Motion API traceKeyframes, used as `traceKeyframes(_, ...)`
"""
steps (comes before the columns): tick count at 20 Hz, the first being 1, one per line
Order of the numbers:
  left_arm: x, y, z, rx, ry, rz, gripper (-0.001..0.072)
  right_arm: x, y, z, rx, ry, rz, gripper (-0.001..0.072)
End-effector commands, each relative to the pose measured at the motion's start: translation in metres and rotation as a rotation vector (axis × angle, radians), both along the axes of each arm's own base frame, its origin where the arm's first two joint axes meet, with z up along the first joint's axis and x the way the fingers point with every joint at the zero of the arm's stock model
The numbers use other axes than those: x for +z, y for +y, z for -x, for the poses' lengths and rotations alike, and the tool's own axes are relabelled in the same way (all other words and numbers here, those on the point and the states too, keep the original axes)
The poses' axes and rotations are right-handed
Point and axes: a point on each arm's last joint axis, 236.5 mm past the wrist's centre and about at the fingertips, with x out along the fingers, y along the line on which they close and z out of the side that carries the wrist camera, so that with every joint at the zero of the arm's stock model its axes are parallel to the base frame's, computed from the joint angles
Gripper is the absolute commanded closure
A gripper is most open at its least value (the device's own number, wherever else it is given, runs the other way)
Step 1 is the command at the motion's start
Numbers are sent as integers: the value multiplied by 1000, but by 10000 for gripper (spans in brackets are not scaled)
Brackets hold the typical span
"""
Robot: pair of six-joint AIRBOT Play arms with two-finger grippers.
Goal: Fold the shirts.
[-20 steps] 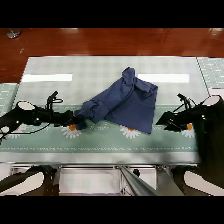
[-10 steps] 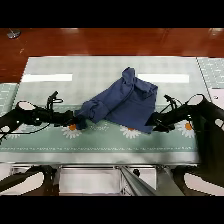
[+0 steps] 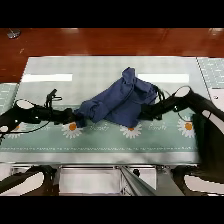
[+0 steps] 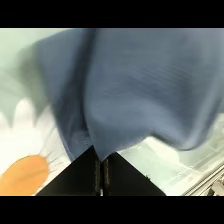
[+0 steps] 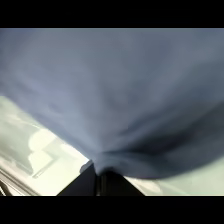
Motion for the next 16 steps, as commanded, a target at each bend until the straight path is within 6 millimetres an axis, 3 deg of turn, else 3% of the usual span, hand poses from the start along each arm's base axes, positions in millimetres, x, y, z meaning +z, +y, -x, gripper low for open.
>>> traceKeyframes(1,64,-6,-36,15,-168,56,674,64,2,-39,46,-152,-37,687)
traceKeyframes(2,105,-7,-55,34,-275,87,675,99,-4,-61,35,-247,-34,687)
traceKeyframes(4,205,-6,-85,73,-521,142,675,196,-22,-105,-13,-507,-4,687)
traceKeyframes(6,310,3,-94,97,-787,134,675,306,-41,-123,-58,-784,28,687)
traceKeyframes(7,357,6,-89,109,-898,127,675,357,-48,-119,-64,-910,47,687)
traceKeyframes(9,445,14,-67,142,-1099,113,674,448,-58,-91,-78,-1153,98,687)
traceKeyframes(11,517,21,-31,158,-1288,74,675,518,-65,-46,-100,-1351,133,687)
traceKeyframes(13,569,32,5,205,-1428,-8,675,561,-74,0,-140,-1498,173,687)
traceKeyframes(16,618,50,61,306,-1587,-206,675,592,-87,67,-172,-1626,247,687)
